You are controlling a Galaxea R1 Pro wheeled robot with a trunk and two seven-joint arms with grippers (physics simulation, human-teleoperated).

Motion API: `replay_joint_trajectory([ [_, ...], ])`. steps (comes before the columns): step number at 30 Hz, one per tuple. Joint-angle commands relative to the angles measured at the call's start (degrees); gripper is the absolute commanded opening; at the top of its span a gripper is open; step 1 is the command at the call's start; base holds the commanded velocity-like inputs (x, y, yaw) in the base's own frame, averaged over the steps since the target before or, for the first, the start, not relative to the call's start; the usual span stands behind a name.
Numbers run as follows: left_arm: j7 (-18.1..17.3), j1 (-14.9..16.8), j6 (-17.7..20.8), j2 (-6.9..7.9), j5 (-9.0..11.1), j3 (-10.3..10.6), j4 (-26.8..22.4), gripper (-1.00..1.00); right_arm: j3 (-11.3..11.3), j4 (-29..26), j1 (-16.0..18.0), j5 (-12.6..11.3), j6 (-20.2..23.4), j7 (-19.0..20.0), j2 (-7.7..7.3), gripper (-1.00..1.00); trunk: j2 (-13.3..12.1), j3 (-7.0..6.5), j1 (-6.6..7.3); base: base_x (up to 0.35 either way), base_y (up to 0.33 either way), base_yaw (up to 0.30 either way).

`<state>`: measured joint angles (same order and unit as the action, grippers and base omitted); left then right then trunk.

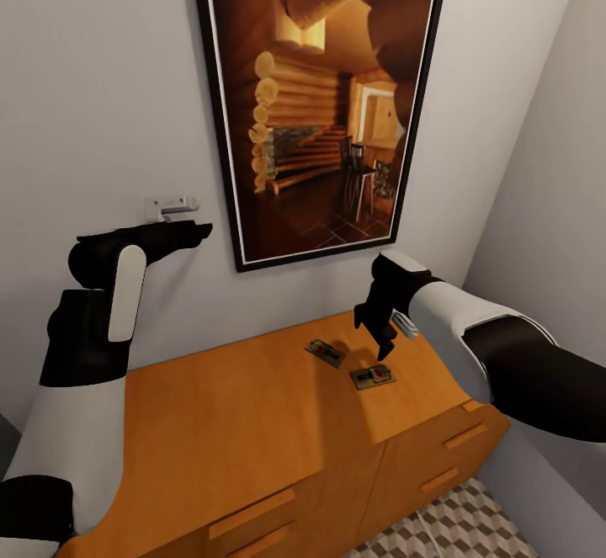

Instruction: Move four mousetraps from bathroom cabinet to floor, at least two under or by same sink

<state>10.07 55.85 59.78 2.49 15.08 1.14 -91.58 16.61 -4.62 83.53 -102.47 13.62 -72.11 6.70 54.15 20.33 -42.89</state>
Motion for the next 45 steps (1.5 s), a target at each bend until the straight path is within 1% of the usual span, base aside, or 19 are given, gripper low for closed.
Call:
replay_joint_trajectory([
  [1, 0.65, 0.05, 0.22, 0.06, 0.57, 0.09, 0.00, 1.00, 0.48, -0.02, 0.05, -0.36, 0.60, -0.22, -0.01, 1.00, 0.45, 0.27, -0.24, 0.000, 0.000, 0.000],
  [6, 0.65, 0.05, 0.22, 0.06, 0.57, 0.09, 0.00, 1.00, 0.51, -0.03, 0.05, -0.34, 0.61, -0.22, -0.14, 1.00, 2.46, 1.16, -1.34, 0.000, 0.000, 0.000],
  [26, 0.65, 0.05, 0.22, 0.06, 0.57, 0.09, 0.00, 1.00, 0.60, 0.22, 0.05, -0.10, 0.62, -0.22, -0.30, 1.00, 2.46, 1.16, -1.34, 0.000, 0.000, 0.000],
  [34, 0.65, 0.05, 0.22, 0.06, 0.57, 0.05, 0.00, 1.00, 0.56, 0.85, 0.05, -0.03, 0.62, -0.54, -0.40, 1.00, 5.67, 2.60, -3.10, 0.000, 0.000, 0.000],
  [45, 0.65, 0.05, 0.22, 0.06, 0.59, 0.08, 0.00, 1.00, 0.61, 1.27, 0.05, -0.01, 0.59, -0.95, -0.31, 1.00, 5.67, 2.60, -3.10, 0.000, 0.000, 0.000],
])
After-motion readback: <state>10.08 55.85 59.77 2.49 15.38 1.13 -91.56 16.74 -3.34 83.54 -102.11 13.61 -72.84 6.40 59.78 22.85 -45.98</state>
